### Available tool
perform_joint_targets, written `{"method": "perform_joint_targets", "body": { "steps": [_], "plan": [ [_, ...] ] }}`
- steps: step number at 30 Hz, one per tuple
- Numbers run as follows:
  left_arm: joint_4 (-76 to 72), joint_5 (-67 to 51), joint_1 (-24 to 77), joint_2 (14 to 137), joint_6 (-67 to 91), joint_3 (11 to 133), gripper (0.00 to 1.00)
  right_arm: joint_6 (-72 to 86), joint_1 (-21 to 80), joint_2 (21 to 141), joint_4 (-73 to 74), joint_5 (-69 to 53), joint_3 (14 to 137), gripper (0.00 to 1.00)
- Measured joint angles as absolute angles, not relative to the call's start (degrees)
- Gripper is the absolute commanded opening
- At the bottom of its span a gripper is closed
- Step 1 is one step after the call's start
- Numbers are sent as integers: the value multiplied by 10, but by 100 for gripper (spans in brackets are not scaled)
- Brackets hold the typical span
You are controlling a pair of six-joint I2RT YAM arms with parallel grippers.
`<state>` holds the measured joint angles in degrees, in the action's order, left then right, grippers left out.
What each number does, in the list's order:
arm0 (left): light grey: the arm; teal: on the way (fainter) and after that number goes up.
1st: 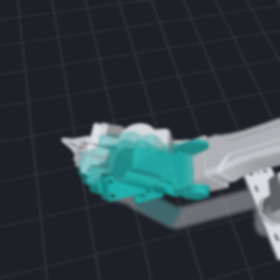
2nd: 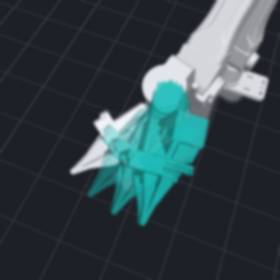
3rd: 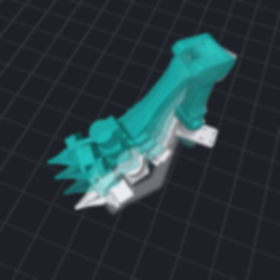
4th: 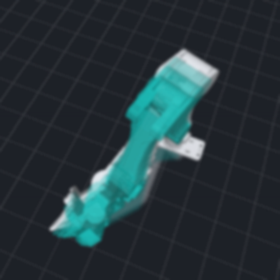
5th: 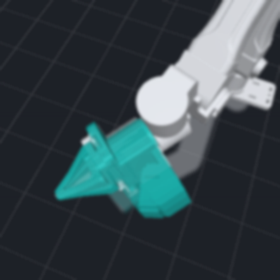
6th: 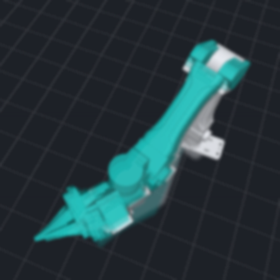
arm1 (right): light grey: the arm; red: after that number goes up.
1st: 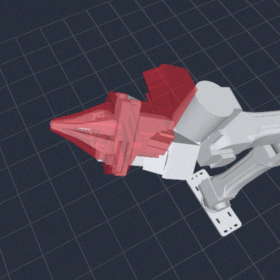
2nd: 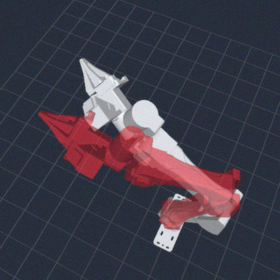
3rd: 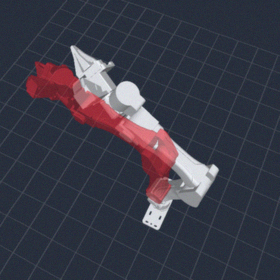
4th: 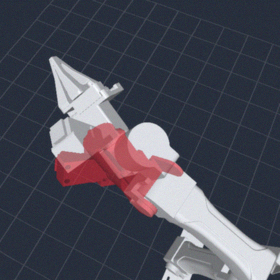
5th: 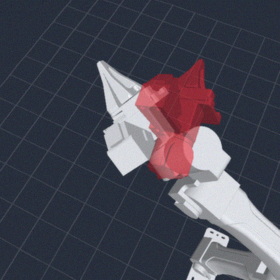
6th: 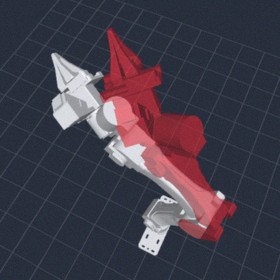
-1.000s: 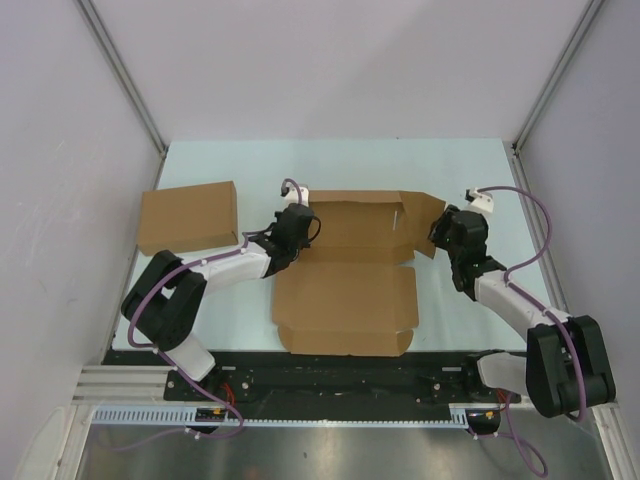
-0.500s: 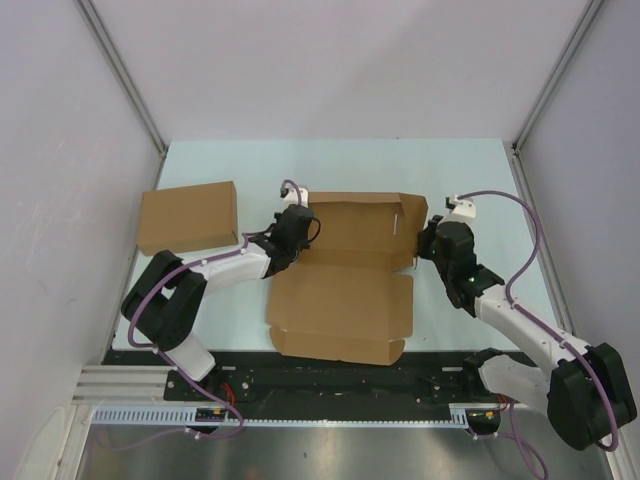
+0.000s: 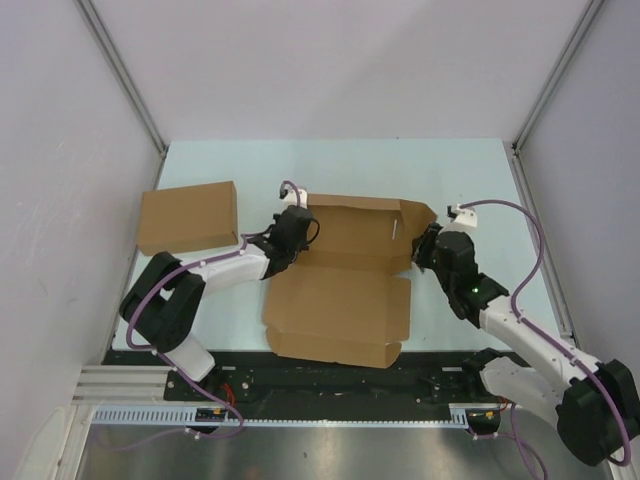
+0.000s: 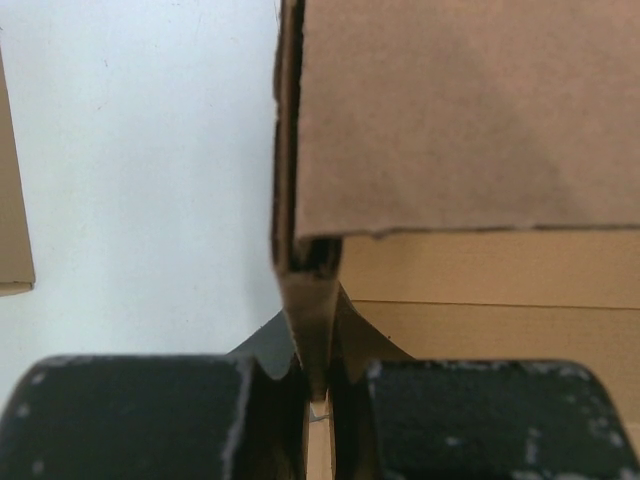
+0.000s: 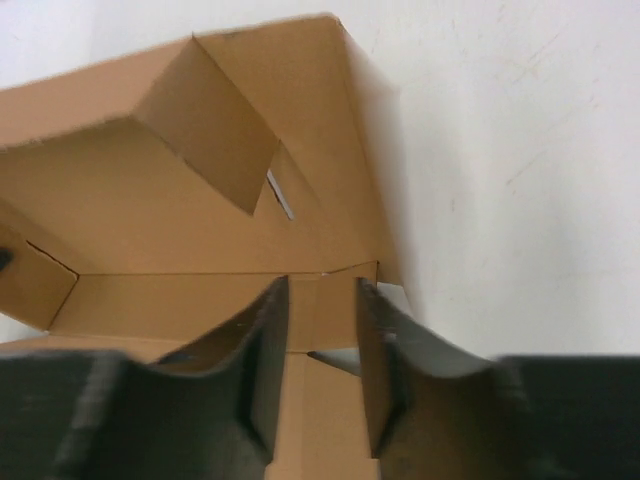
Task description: Fold the paper box
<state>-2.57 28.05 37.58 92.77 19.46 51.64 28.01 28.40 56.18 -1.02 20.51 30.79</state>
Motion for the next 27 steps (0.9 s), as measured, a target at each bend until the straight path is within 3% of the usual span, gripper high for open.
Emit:
{"method": "perform_joint_targets", "body": {
  "steps": [1, 4, 11, 20, 27],
  "plan": [
    [-26, 281, 376, 926, 195, 514, 0, 282, 281, 552, -6, 205, 308, 50],
    [-24, 281, 376, 923, 195, 513, 0, 285, 265, 506, 19, 204, 308, 55],
    [-5, 283, 376, 922, 217, 519, 0, 314, 259, 433, 76, 207, 308, 50],
    [30, 290, 376, 922, 261, 531, 0, 366, 351, 500, 79, 206, 271, 49],
    [32, 295, 376, 922, 270, 531, 0, 380, 359, 596, 42, 222, 262, 50]
  ]
}}
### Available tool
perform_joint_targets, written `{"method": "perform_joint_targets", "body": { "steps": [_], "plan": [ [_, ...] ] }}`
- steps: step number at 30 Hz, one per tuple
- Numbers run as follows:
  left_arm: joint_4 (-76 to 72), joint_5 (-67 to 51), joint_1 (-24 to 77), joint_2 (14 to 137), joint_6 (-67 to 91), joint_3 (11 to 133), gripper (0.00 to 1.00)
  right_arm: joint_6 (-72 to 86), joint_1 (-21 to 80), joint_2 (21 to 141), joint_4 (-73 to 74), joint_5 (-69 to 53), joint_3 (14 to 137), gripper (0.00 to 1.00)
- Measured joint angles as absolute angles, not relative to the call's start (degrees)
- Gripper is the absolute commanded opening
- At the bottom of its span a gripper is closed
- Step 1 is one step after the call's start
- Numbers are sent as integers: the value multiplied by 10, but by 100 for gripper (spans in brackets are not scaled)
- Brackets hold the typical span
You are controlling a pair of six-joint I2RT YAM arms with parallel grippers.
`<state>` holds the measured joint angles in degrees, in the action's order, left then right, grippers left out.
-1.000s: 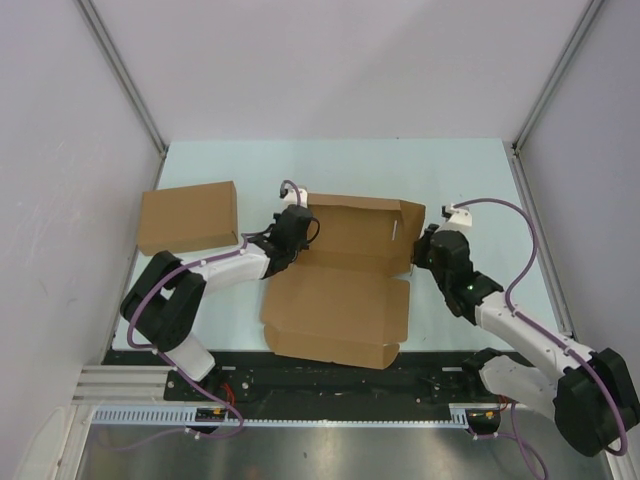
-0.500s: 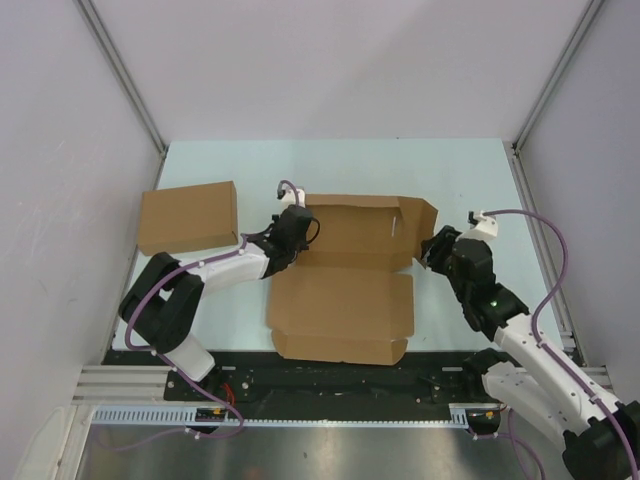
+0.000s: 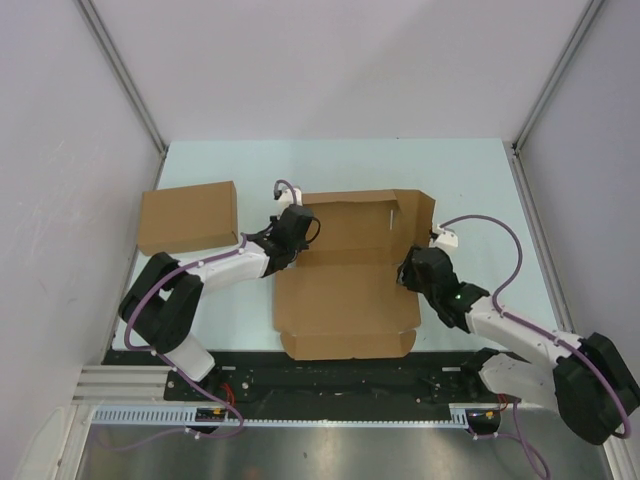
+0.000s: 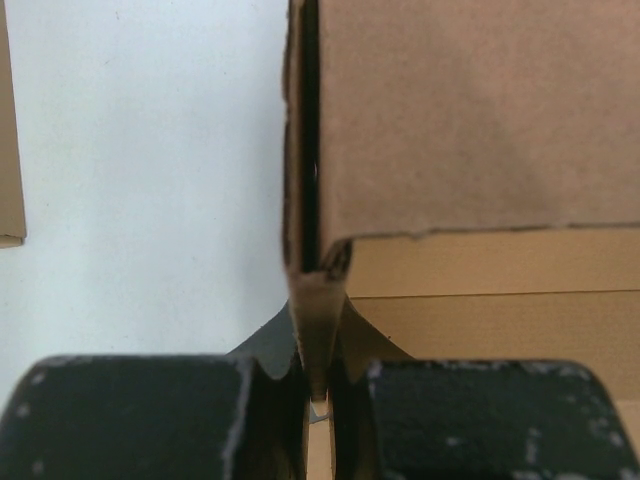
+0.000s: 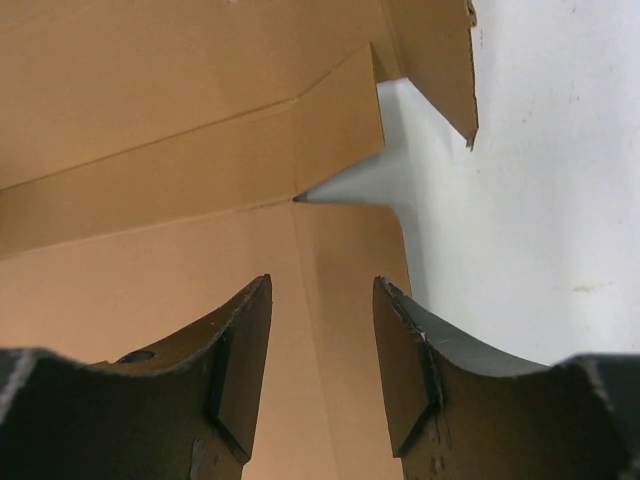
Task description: Fold the paper box
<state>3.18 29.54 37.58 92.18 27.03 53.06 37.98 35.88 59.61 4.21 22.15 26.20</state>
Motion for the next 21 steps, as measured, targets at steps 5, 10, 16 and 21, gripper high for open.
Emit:
{"method": "perform_joint_targets", "body": {
  "steps": [5, 10, 16, 21],
  "plan": [
    [32, 296, 376, 922, 269, 530, 0, 378, 347, 660, -16, 231, 262, 50],
    [31, 298, 376, 920, 260, 528, 0, 373, 322, 717, -62, 237, 262, 48],
    [28, 298, 376, 918, 254, 524, 1, 358, 298, 752, -122, 240, 263, 45],
    [28, 298, 376, 918, 253, 524, 0, 346, 291, 776, -164, 237, 270, 31]
  ]
}}
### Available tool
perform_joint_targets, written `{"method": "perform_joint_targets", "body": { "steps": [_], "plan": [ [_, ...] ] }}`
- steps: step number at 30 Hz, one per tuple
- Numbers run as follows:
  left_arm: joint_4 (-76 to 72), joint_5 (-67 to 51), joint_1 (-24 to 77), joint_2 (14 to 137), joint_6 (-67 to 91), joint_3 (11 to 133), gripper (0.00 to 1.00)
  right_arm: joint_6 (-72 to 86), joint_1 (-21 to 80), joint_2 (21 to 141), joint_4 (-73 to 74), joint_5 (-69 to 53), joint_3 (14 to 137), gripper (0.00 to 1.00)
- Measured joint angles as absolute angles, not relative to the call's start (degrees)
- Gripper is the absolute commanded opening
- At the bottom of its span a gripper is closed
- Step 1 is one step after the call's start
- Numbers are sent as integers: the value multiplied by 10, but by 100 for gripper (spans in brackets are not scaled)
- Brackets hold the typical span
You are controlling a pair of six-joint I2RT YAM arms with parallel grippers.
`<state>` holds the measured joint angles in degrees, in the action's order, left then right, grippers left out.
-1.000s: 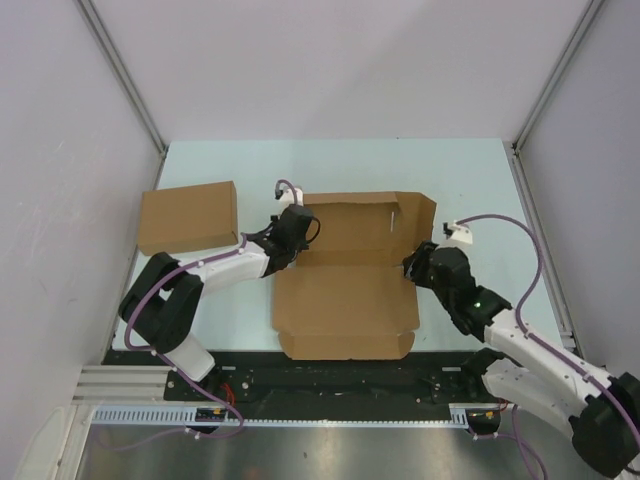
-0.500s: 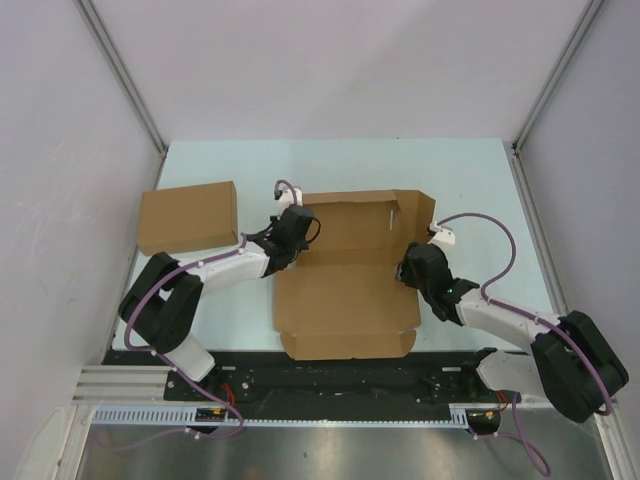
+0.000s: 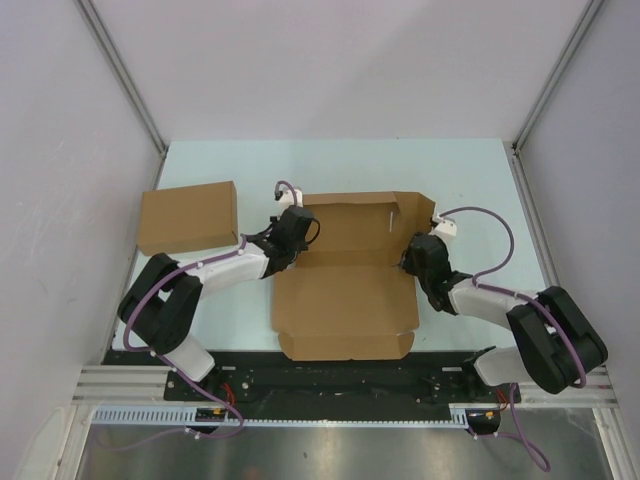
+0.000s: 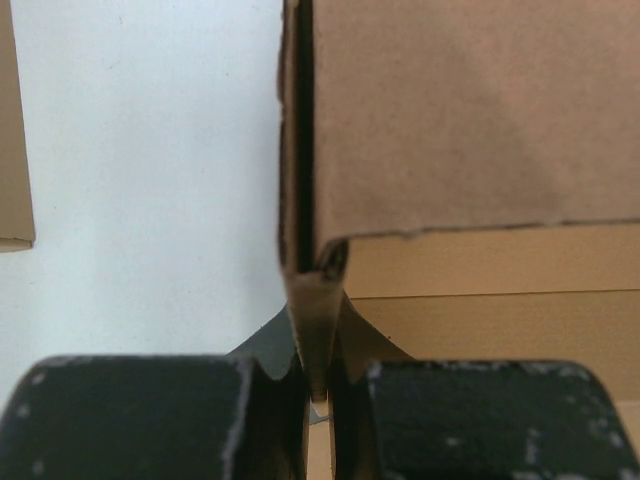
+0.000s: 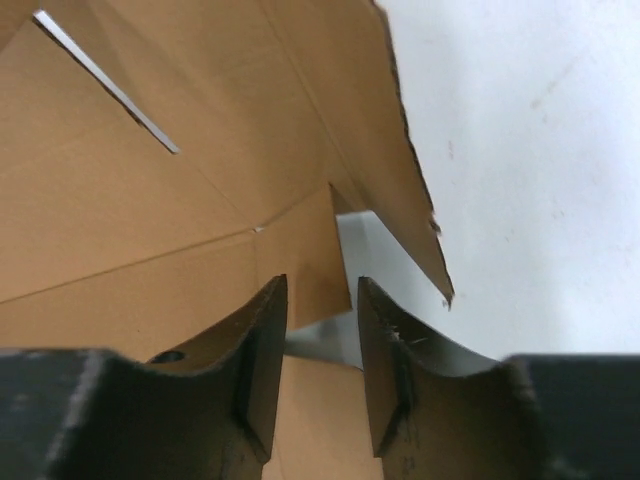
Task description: Fold the paper box
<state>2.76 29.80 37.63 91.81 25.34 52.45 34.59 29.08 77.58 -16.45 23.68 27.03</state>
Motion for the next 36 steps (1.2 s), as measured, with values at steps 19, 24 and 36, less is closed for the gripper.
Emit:
{"method": "perform_joint_targets", "body": {
  "steps": [19, 24, 36],
  "plan": [
    [27, 299, 380, 918, 249, 524, 0, 288, 360, 798, -223, 236, 274, 15],
    [28, 303, 381, 918, 249, 524, 0, 284, 383, 813, -230, 249, 276, 15],
    [27, 309, 381, 918, 249, 523, 0, 278, 410, 819, -204, 255, 290, 48]
  ]
}}
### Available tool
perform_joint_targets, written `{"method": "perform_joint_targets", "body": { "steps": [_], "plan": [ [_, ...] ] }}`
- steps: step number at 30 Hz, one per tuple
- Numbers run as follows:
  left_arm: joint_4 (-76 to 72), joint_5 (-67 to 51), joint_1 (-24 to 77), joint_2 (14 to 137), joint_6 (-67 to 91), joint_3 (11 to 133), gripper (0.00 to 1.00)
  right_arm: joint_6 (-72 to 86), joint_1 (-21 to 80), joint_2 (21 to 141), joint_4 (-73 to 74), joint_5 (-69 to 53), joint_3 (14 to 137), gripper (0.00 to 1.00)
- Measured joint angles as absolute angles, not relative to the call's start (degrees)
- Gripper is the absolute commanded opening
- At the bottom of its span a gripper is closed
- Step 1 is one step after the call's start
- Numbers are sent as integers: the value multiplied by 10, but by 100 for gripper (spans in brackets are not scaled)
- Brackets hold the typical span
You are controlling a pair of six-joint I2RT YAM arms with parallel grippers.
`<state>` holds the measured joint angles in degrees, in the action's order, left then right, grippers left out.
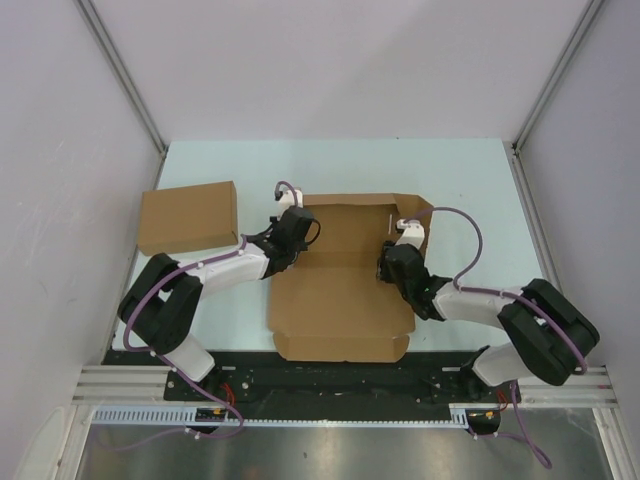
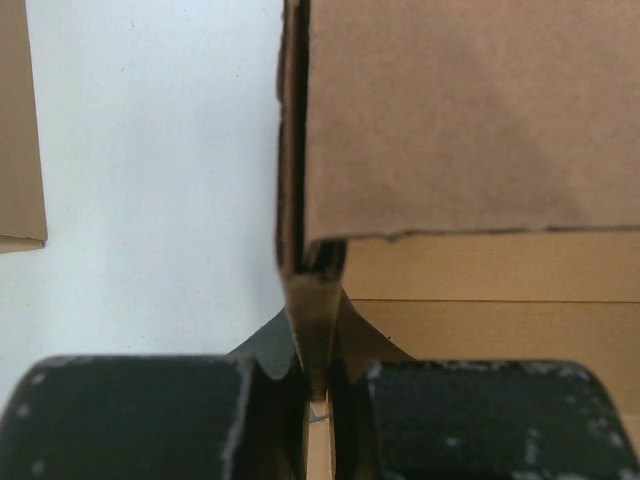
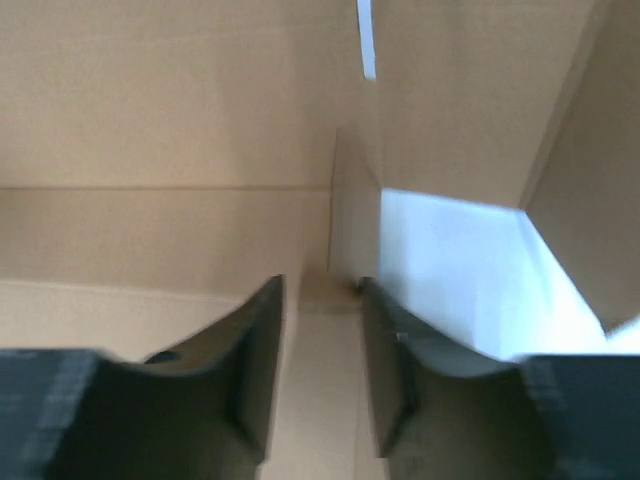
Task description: Fold the paper box
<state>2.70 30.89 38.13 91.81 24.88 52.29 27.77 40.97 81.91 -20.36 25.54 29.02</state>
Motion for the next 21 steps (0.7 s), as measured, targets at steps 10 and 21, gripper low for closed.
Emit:
{"method": "perform_joint_targets", "body": {
  "steps": [10, 21],
  "plan": [
    [27, 310, 382, 918, 249, 523, 0, 262, 404, 574, -64, 287, 320, 59],
    [27, 311, 382, 918, 249, 522, 0, 309, 142, 514, 1, 223, 346, 44]
  ]
}}
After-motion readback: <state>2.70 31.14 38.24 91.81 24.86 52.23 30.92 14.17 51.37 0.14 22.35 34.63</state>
